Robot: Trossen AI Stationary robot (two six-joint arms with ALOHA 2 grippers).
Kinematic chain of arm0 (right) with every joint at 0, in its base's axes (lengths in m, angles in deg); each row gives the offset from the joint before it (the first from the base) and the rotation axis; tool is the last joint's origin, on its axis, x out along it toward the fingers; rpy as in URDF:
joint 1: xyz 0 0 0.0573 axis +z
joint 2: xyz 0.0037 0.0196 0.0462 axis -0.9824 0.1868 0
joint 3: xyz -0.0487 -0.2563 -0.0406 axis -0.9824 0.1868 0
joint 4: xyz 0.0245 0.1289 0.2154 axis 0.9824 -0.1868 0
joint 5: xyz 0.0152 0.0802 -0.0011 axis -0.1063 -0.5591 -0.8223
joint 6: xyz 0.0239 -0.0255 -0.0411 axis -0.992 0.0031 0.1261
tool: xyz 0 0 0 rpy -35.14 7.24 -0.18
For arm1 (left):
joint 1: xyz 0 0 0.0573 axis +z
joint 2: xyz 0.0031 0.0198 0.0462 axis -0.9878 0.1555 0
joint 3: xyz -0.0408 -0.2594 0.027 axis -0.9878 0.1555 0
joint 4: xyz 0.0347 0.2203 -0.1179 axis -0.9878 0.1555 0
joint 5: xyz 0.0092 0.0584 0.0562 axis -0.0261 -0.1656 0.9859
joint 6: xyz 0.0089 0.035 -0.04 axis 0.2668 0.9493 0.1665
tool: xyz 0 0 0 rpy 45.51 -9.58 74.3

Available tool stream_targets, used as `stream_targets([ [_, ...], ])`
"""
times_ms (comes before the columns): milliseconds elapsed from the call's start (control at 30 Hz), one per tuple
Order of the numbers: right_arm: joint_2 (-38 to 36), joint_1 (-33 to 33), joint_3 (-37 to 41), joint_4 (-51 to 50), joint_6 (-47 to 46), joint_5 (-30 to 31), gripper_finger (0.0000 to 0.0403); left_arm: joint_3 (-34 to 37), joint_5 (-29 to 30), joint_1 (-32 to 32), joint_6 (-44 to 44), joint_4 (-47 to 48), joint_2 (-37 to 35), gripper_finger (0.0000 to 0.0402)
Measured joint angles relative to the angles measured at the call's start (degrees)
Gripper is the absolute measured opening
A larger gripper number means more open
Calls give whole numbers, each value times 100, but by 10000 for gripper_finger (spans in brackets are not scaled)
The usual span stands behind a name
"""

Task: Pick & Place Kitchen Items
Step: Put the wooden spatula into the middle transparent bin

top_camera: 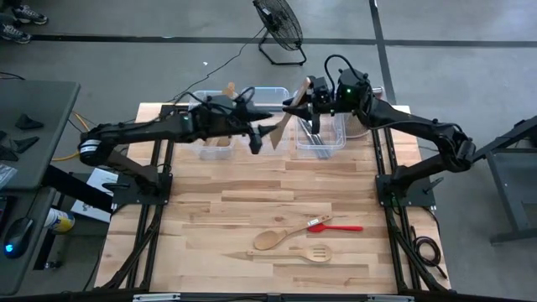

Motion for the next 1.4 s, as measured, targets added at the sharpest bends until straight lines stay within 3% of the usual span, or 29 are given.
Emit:
stream_targets([
  [233,76,-191,-2,135,-39,414,81,-2,821,159,-43,1341,-938,200],
  [433,719,-216,-2,711,-1033,1065,81,0,1740,395,-39,2172,-1636,200],
  [867,1976,-211,-2,1614,-2416,2136,81,2,1841,886,-91,3033,-2147,200],
  [1400,2227,-200,-2,1755,-2350,2204,92,2,1930,886,-58,3520,-2147,200],
])
